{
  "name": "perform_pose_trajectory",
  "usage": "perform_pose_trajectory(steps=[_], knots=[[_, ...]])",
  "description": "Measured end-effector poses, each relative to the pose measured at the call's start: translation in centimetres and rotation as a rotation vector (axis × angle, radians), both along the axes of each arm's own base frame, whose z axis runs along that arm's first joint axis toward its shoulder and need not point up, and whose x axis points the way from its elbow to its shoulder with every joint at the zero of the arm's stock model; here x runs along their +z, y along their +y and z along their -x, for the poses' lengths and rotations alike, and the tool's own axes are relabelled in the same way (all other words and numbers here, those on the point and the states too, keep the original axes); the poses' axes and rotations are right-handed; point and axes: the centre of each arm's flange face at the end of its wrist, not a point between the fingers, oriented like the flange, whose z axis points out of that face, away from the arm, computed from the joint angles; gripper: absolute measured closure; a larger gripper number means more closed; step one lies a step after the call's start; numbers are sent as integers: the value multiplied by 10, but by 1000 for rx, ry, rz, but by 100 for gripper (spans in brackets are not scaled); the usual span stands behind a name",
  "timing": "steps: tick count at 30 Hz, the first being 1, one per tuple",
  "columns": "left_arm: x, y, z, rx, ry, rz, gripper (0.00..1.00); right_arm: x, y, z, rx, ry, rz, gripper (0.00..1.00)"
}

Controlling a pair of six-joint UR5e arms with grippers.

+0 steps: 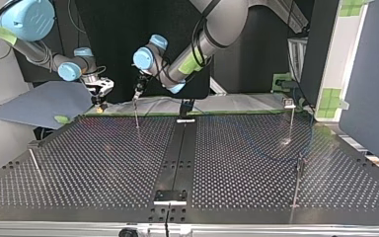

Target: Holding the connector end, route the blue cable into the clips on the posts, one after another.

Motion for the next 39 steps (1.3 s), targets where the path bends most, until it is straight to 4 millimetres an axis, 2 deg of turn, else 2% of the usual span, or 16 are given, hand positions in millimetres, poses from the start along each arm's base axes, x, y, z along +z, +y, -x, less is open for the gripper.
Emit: perform_pose_trajectory(steps=[21, 29, 33, 39], knots=[[0, -2, 2, 6, 44, 73, 0, 0, 0, -1, 2, -3, -1, 100], [-1, 3, 4, 31, 44, 21, 0, 0, 0, 0, 0, -3, -1, 100], [4, 2, 16, 39, 40, -31, 0, 0, 0, 0, -1, -3, -4, 100], [24, -8, 45, 33, -8, -67, 0, 0, 0, 0, 0, -3, -6, 100]])
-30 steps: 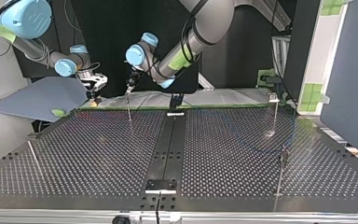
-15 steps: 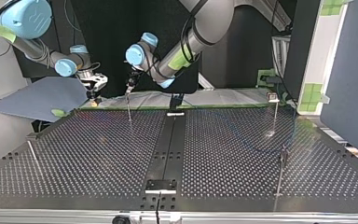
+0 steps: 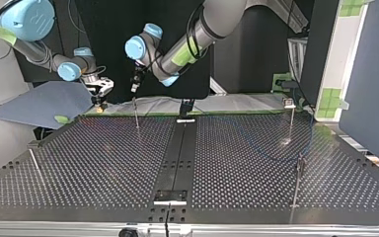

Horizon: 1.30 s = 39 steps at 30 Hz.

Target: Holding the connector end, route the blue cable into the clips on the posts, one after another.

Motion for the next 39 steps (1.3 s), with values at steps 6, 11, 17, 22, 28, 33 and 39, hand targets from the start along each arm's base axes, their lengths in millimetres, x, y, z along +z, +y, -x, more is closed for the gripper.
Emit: perform_pose_trajectory(steps=[6, 11, 17, 22, 28, 33, 39], knots=[[23, 3, 8, 39, -42, 29, 0, 0, 0, 0, 4, -1, 0, 100], [44, 16, 3, 102, -61, 94, 0, 0, 0, 0, 5, -1, -1, 100], [70, 37, -9, 193, -90, 174, 0, 0, 0, 0, 5, -1, -1, 100], [86, 56, -15, 255, -104, 197, 0, 0, 0, 0, 5, -1, -1, 100], [105, 79, -19, 317, -119, 214, 0, 0, 0, 0, 13, -3, -1, 100], [124, 94, -20, 339, -142, 250, 0, 0, 1, -1, 16, -4, -1, 100], [143, 113, -17, 356, -153, 272, 0, 0, 1, -1, 18, -4, -1, 100]])
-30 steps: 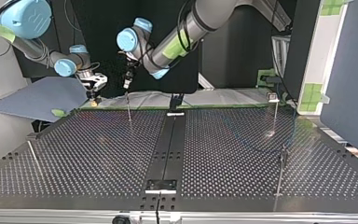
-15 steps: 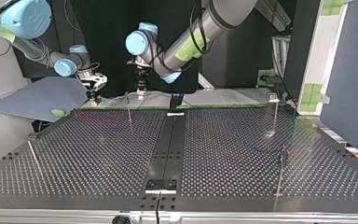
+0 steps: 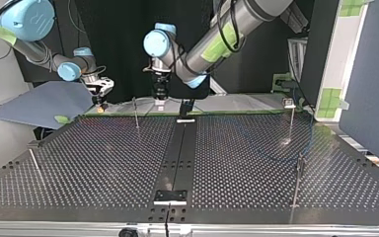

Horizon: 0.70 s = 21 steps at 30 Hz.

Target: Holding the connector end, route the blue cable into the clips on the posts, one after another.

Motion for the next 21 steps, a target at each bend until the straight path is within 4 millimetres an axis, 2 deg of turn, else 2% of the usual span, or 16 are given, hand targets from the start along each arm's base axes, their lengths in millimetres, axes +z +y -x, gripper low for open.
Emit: perform_pose_trajectory(steps=[14, 21], knots=[[34, 47, 27, 111, -2, -94, 0, 0, 1, -2, 3, 0, -2, 100], [49, 64, 42, 123, -8, -119, 0, 0, 1, -2, 4, 1, -3, 100]])
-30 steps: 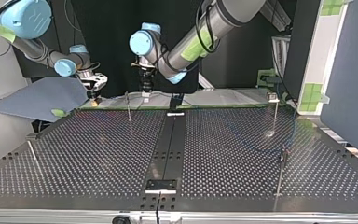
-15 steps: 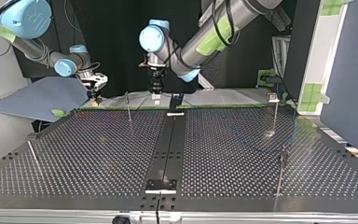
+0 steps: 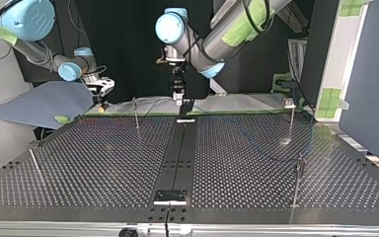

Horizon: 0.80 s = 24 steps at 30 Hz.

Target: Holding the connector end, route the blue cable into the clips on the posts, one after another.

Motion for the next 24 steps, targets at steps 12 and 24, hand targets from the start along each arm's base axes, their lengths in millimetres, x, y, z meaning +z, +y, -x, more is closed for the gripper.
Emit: perform_pose_trajectory(steps=[12, 24], knots=[[25, 23, 30, -27, -30, 17, 0, 0, 0, -1, 2, 0, 1, 100], [51, 63, 23, -60, -110, 183, 0, 0, 0, 1, 0, 5, 3, 100]])
